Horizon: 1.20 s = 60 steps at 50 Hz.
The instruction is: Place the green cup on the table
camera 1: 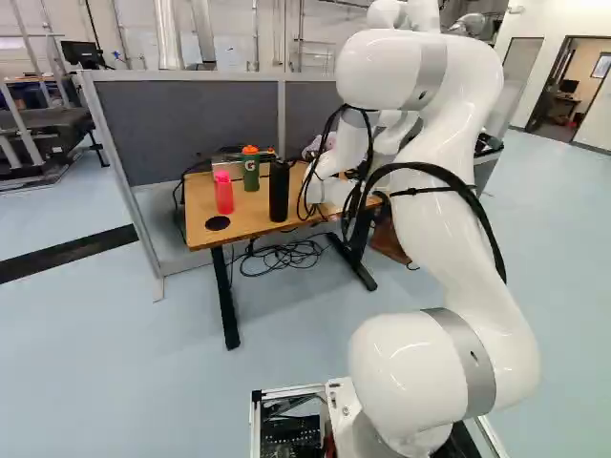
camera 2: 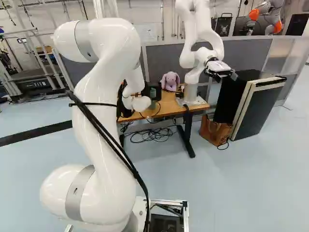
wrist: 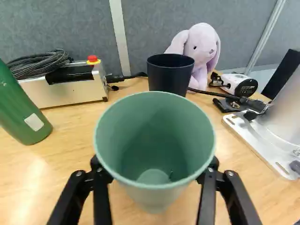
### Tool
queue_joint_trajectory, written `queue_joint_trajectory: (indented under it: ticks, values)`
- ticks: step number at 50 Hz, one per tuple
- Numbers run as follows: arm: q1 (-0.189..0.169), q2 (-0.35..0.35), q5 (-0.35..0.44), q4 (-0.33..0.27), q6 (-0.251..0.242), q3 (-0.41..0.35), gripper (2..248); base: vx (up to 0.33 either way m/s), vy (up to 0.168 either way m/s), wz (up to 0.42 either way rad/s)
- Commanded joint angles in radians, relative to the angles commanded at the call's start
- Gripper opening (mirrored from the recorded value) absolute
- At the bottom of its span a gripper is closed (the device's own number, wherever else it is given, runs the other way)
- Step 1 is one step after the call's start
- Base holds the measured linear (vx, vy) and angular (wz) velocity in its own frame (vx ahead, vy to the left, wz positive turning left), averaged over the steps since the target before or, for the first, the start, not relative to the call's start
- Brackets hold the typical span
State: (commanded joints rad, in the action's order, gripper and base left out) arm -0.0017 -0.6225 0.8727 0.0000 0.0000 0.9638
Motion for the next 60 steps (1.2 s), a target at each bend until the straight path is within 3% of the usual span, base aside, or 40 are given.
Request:
queue_joint_trajectory:
  ticks: [3,4,9,10,25,60]
  values:
    - [0.000,-0.001,0.000,0.000,0.000,0.001,174,0.000,0.000,0.000]
    - [0.000,-0.001,0.000,0.000,0.000,0.001,208,0.000,0.000,0.000]
    - [0.000,-0.001,0.000,0.000,0.000,0.001,208,0.000,0.000,0.000]
    - [0.000,-0.001,0.000,0.000,0.000,0.001,244,0.000,0.000,0.000]
    - [-0.001,0.021,0.000,0.000,0.000,-0.015,247,0.000,0.000,0.000]
    - [0.003,0.228,0.000,0.000,0.000,-0.197,247,0.000,0.000,0.000]
